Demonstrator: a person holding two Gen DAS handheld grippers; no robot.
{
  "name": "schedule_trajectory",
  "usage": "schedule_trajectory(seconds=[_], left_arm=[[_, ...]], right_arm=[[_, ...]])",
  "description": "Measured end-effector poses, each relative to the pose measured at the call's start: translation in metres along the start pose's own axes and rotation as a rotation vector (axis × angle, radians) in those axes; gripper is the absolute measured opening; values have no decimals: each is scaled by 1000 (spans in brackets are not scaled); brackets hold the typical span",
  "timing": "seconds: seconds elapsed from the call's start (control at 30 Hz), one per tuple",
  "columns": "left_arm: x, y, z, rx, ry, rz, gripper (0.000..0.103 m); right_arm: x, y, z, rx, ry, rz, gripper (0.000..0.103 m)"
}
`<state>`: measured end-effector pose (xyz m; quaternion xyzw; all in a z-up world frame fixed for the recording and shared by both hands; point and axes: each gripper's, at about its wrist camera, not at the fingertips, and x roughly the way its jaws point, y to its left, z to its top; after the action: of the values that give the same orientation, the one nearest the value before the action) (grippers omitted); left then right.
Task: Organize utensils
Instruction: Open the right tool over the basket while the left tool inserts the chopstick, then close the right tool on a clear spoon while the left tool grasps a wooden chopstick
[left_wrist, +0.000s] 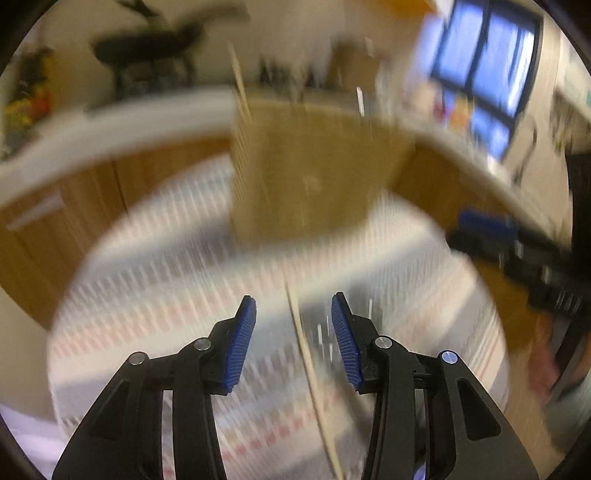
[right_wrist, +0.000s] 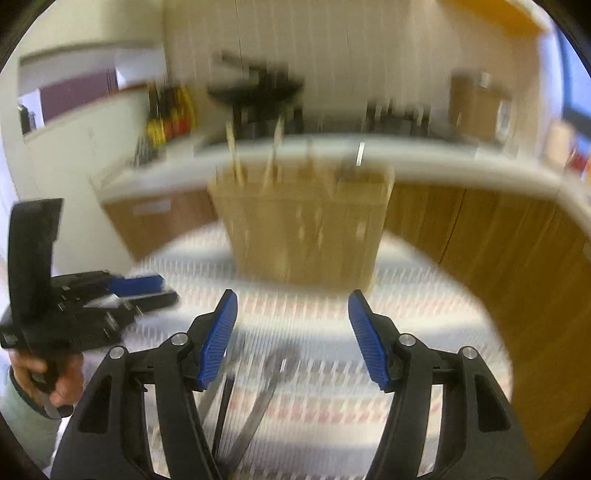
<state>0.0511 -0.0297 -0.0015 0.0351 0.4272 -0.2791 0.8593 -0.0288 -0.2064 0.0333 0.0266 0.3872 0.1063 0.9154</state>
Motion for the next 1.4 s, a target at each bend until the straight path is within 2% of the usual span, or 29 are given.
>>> schedule_trajectory(seconds=[0.07, 0.13, 0.2, 0.3, 0.4, 0.5, 0.57, 0.63, 0.8, 0.93, 1.03, 1.13, 1.2, 1.23, 1.33, 1.4], left_arm=[[14, -5, -10, 29, 46, 31, 35], [22, -4, -15, 19, 67, 28, 35], [29, -2, -17, 9, 100, 14, 35], [40, -6, -22, 54, 151, 58, 35], [45, -10, -25, 77, 154, 95, 34], [48, -19, -26, 112, 146, 165, 26], [49, -23, -28, 131, 136, 214, 9], [47, -19, -25, 106, 127, 231, 4], [32, 22, -29, -146, 74, 156, 4], [22, 45, -32, -249, 61, 128, 4], [26, 54, -31, -295, 111, 76, 5], [28, 54, -22, -302, 113, 61, 9], [20, 52, -11, -279, 109, 50, 18], [23, 55, -5, -266, 119, 41, 26], [36, 59, 16, -220, 178, 28, 28], [45, 61, 26, -201, 218, 46, 27]], right_arm=[[22, -2, -7, 20, 127, 21, 38], [39, -4, -13, 46, 217, 46, 35], [49, -1, -15, 55, 257, 52, 34], [55, 7, -18, 41, 300, 38, 34], [62, 11, -25, 39, 343, 17, 34], [70, 19, -32, 25, 367, -6, 33], [77, 26, -38, 0, 386, -26, 26], [75, 36, -44, -70, 367, -101, 14], [64, 25, -52, -66, 360, -156, 11], [55, 1, -57, 1, 360, -190, 11], [52, -5, -59, 26, 366, -177, 11], [50, -9, -59, 47, 392, -147, 11], [50, -14, -58, 62, 408, -116, 14], [50, -18, -57, 73, 416, -95, 17], [52, -32, -53, 99, 439, -51, 19], [51, -35, -52, 97, 448, -43, 20]])
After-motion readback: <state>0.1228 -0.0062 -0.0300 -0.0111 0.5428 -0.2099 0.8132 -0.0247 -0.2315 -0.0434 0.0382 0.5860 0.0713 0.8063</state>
